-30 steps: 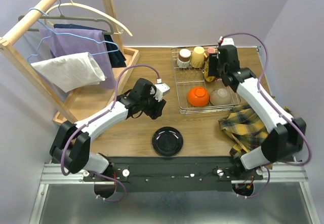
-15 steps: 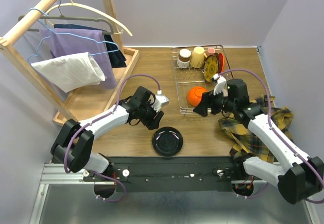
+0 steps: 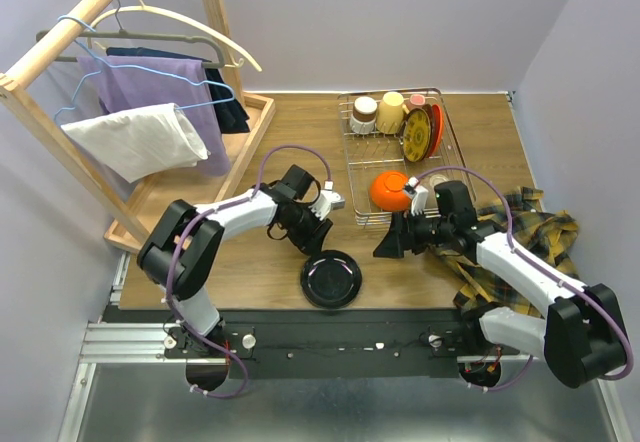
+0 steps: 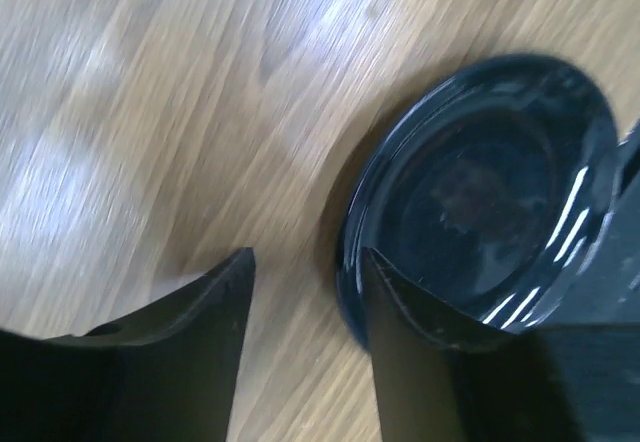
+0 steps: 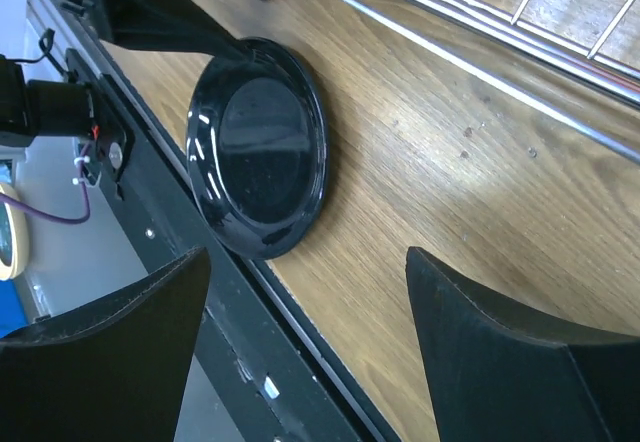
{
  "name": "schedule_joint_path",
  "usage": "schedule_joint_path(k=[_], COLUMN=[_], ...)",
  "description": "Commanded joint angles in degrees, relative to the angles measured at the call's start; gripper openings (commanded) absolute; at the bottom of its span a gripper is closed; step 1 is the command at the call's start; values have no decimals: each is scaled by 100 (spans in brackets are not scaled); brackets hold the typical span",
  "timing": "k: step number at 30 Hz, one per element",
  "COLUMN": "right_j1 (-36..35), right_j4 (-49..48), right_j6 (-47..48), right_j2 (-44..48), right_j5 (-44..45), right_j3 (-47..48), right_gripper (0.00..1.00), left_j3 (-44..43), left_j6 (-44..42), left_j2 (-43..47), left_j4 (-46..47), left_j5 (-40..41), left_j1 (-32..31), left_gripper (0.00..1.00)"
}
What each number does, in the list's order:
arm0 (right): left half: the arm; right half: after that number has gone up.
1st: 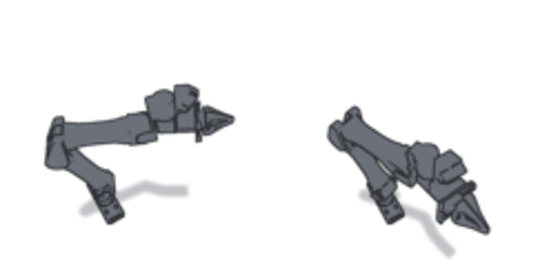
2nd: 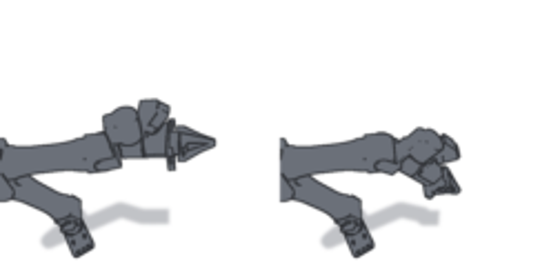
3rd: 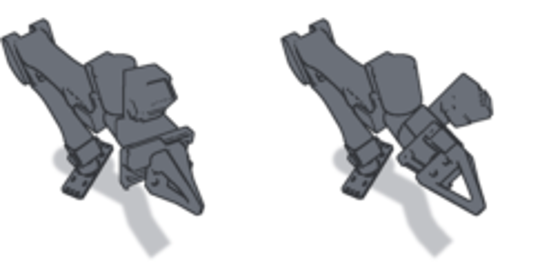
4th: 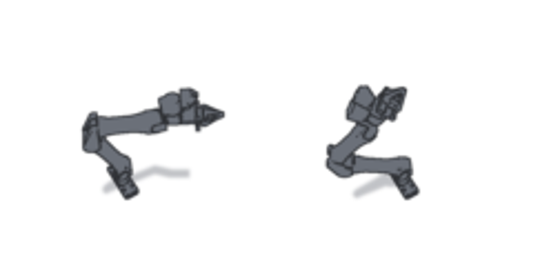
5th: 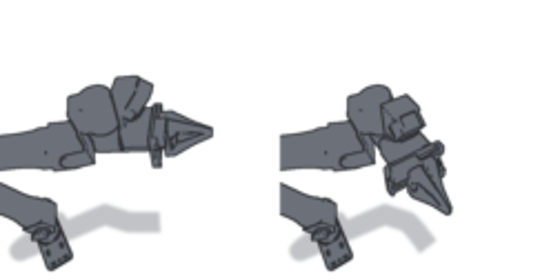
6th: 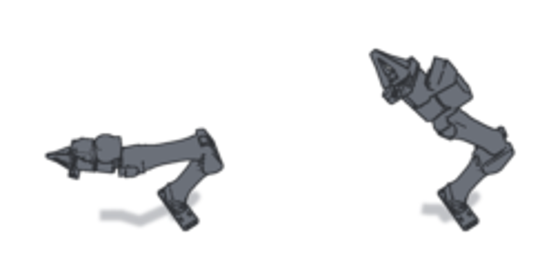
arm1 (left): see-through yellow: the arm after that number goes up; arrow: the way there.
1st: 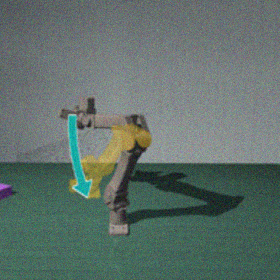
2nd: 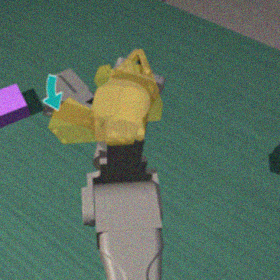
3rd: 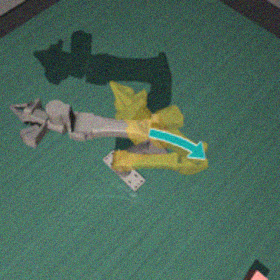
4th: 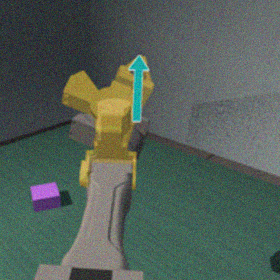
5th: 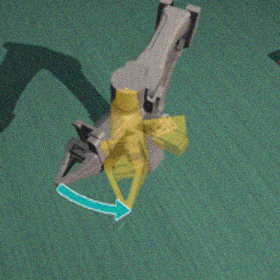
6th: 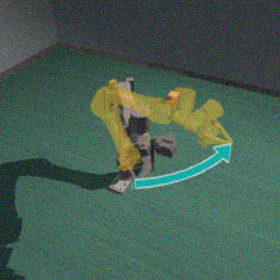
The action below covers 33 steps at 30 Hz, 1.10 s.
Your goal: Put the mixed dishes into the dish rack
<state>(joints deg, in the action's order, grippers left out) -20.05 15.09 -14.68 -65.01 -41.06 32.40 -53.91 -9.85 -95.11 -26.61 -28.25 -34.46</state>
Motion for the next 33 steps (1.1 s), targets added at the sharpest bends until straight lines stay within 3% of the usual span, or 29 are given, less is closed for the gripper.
schedule_joint_path(k=[1, 5, 9, 12, 17, 19, 26, 31, 33], right_j1=[-25, -16, -16, 1, 54, 54, 81, 89, 89], right_j4=[-200, -86, 55, 336, 759, 872, 1407, 2225, 2655], right_j6=[-97, -105, -62, 17, 456, 1158, 1942, 2460, 3019], right_j2=[129, 287, 489, 560, 552, 402, -546, -1293, -1382], right_j5=[-96, 124, 379, 615, 1074, 1021, 1619, 618, -21], right_j3=[-6, 20, 117, 327, 1100, 1758, 3491, 4212, 4257], right_gripper=[86, 87, 87, 88, 91, 93, 99, 98, 93], left_j3=[-225, -357, -479, -699, -954, -1051, -937, -919, -911], left_j6=[-44, 9, -96, -420, -1192, -1396, -2170, -2294, -2337], left_j2=[-666, -728, -720, -606, 97, 465, 1721, 2329, 2470], left_j4=[-477, -450, -590, -994, -1679, -1864, -2147, -2103, -2068], left_j5=[-515, -576, -638, -533, -252, -199, -409, -681, -822], left_j1=[-183, -359, -404, -395, -307, -246, -202, -202, -202], left_gripper=[50, 37, 12, 1, 0, 0, 0, 0, 0])
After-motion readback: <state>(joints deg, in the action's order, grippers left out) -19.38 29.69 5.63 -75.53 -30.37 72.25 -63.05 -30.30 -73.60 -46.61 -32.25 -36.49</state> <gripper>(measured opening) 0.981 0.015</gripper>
